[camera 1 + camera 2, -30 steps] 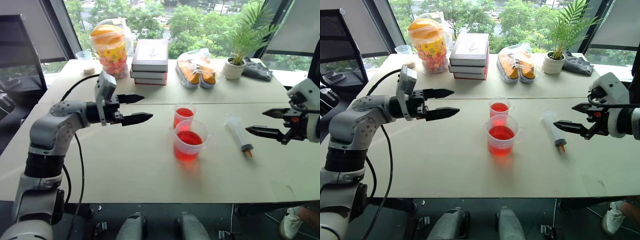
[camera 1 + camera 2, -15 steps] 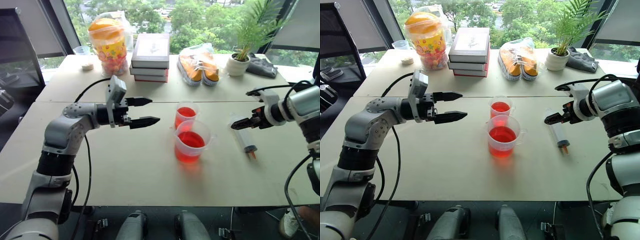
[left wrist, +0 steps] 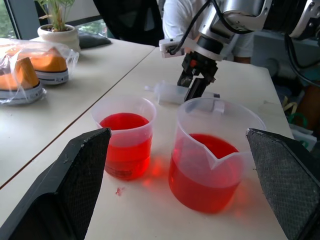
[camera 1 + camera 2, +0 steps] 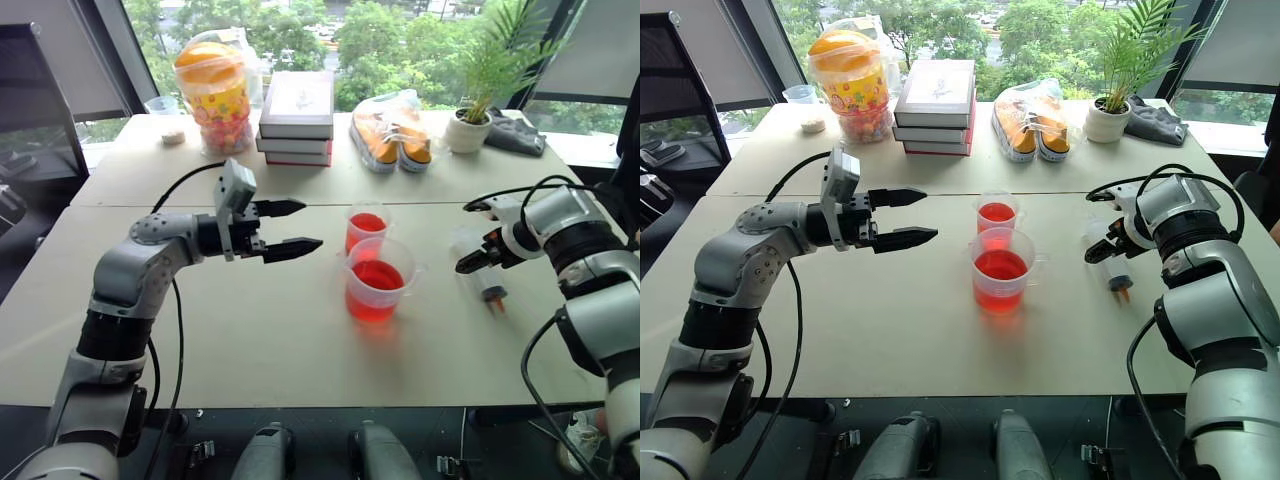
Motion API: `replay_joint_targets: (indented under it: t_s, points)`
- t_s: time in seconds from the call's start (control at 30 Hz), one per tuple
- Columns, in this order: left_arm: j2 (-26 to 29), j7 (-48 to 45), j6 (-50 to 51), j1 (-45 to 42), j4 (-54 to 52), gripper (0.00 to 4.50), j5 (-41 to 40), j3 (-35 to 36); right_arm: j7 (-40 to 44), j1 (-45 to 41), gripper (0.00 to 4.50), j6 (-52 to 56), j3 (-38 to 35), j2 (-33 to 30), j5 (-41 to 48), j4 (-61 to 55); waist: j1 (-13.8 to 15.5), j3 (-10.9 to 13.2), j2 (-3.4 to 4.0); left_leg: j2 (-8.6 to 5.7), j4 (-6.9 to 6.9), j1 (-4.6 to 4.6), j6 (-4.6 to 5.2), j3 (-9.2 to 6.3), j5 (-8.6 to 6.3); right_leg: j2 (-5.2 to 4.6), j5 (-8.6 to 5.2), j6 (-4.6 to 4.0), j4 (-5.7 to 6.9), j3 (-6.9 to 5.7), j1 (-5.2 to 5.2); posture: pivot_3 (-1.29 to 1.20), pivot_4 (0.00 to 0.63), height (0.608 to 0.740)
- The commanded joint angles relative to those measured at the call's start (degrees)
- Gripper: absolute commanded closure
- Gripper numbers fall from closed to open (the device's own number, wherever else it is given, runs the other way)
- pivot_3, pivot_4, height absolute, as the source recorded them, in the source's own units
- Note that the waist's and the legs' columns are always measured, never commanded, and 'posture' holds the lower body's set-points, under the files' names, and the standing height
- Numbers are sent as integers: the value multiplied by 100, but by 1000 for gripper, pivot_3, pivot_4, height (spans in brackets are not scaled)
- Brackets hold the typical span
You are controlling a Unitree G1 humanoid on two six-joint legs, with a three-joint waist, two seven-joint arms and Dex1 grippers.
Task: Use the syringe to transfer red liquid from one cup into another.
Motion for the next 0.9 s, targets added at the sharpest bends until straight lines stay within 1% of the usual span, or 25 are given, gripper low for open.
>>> replay_joint_targets:
  t_s: [0.03,0.07,0.1,0.23,0.33,0.4,0.43,0.47,0.53,0.57,0.63,0.7,0.8,0.83,0.9]
  points:
    - [-8,30,-84,-29,-195,0,-43,118,0,-205,2390,41,-302,179,-91,275,-5,0,0,0,0,0,0,0,0,1,0,0,0,0,0,0,150,740]
    - [-15,34,-86,-34,-190,0,-40,115,-15,-223,2896,30,-350,214,-122,329,-6,0,0,1,0,0,0,-1,0,1,0,0,0,0,0,0,150,740]
    - [-20,37,-82,-41,-187,0,-40,114,-27,-237,3069,22,-391,237,-156,370,-4,0,0,1,0,0,0,-1,0,1,0,0,0,0,0,0,150,740]
    - [-30,23,-74,-82,-156,0,-28,90,-94,-263,3079,75,-603,198,-229,345,-2,0,0,0,6,0,0,-1,0,1,0,0,2,0,2,0,150,740]
    - [-22,3,-66,-122,-125,0,-25,84,-221,-295,3079,253,-959,-56,-138,-161,2,0,1,0,8,-1,0,-1,0,1,0,0,6,0,1,0,150,740]
    - [-9,-18,-78,-135,-99,0,-11,80,-292,-225,3079,562,-1309,-272,22,-906,15,2,4,0,8,-5,0,0,0,0,0,0,9,0,-5,0,150,740]
    - [-4,-30,-79,-145,-82,0,-10,81,-353,-100,3079,766,-1562,-408,145,-1513,23,2,5,0,8,-8,0,-1,0,0,0,0,9,0,-9,0,150,740]
    - [2,-43,-81,-153,-66,0,-8,82,-480,68,3079,939,-1908,-497,287,-2174,33,2,5,0,7,-9,0,-2,0,0,0,0,9,0,-10,0,150,740]
    - [1,-75,-87,-197,-15,0,1,66,-883,572,3079,1082,-3014,-472,681,-3809,41,1,5,1,4,-10,0,-6,0,0,0,0,7,-2,-10,0,150,740]
    - [-12,-97,-100,-243,30,0,16,40,-1029,840,3079,1257,-3577,-362,880,-4691,42,1,5,2,0,-11,0,-11,-1,0,0,0,1,-6,-7,0,150,740]
    - [-45,-163,-139,-366,159,0,46,-13,-1317,1382,3079,1297,-4700,189,1385,-6475,46,1,5,1,-1,-12,0,-14,-1,0,0,0,1,-9,-6,0,150,740]
    - [-82,-234,-169,-477,267,0,76,-65,-1493,1776,3079,1311,-5432,780,1949,-7757,34,0,5,2,-1,-13,0,-19,-1,1,0,0,5,-12,-5,0,150,740]
    - [-142,-341,-206,-641,421,0,124,-132,-1672,2207,3079,1536,-5969,1482,2713,-8819,39,0,5,1,12,-11,1,-18,-1,0,0,1,13,-12,0,0,150,740]
    - [-166,-382,-226,-712,488,0,145,-162,-1667,2425,3079,1570,-6078,1703,3008,-9120,43,-4,-3,0,21,-11,1,-17,-1,-2,1,2,16,-12,3,0,150,740]
    - [-195,-455,-264,-819,594,0,179,-204,-1666,2859,3079,1439,-6103,1905,3387,-9516,58,-9,-11,0,27,-2,2,-24,-1,-3,3,5,13,-16,22,0,150,740]
